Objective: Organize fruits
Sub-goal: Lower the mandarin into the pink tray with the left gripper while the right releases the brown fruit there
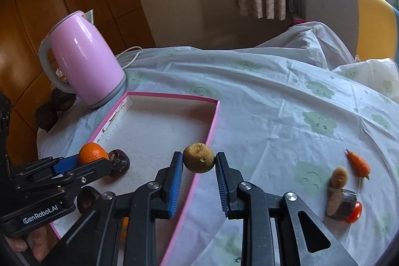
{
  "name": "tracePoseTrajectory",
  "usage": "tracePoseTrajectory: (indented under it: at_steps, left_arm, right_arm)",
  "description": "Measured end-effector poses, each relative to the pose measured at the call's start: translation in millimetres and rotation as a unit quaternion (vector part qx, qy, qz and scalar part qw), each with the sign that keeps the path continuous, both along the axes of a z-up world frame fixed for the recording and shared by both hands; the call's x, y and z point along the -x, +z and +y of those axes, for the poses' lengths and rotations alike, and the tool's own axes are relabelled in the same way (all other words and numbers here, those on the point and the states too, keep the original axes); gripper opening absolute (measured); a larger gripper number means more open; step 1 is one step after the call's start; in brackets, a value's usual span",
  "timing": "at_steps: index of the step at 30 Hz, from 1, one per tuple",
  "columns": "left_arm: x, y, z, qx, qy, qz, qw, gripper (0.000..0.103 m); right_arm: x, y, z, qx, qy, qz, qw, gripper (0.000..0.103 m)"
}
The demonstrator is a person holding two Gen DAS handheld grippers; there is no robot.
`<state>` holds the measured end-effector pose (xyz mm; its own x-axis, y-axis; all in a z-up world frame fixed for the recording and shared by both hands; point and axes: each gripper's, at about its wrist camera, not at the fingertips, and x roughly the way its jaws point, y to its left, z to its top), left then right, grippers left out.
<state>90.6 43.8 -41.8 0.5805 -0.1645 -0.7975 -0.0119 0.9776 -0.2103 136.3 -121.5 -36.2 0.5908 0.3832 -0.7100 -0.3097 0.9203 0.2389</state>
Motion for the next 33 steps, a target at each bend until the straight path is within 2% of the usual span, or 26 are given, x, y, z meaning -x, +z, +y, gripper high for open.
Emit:
tracePoseTrajectory:
  at_steps: [6,12,17,21,26,30,33]
  left_arm:
    - [7,-15,8,0.008,0.008,0.013,0.9998,0.039]
    - [11,-20,1,-0.004,0.003,0.014,0.9999,0.039]
    - [13,-16,1,-0.004,0.01,0.014,0.9998,0.04]
    - [18,-11,1,-0.007,0.017,0.014,0.9997,0.041]
    - [27,-5,0,-0.012,0.019,0.006,0.9997,0.043]
    - [32,1,-1,-0.013,0.018,-0.001,0.9997,0.044]
    - [37,6,-2,-0.017,0.018,-0.007,0.9997,0.047]
  right_arm:
    - [-4,-17,32,0.018,0.024,0.022,0.999,0.027]
    - [-6,-30,48,0.034,0.033,0.036,0.998,0.027]
    - [-4,-35,48,0.029,0.03,0.042,0.998,0.028]
    - [-1,-32,47,0.026,0.027,0.039,0.999,0.028]
    - [7,-22,40,0.017,0.016,0.028,0.999,0.033]
    - [18,-11,35,0.009,0.008,0.012,1.0,0.044]
    - [27,-6,31,0.011,0.003,0.0,1.0,0.044]
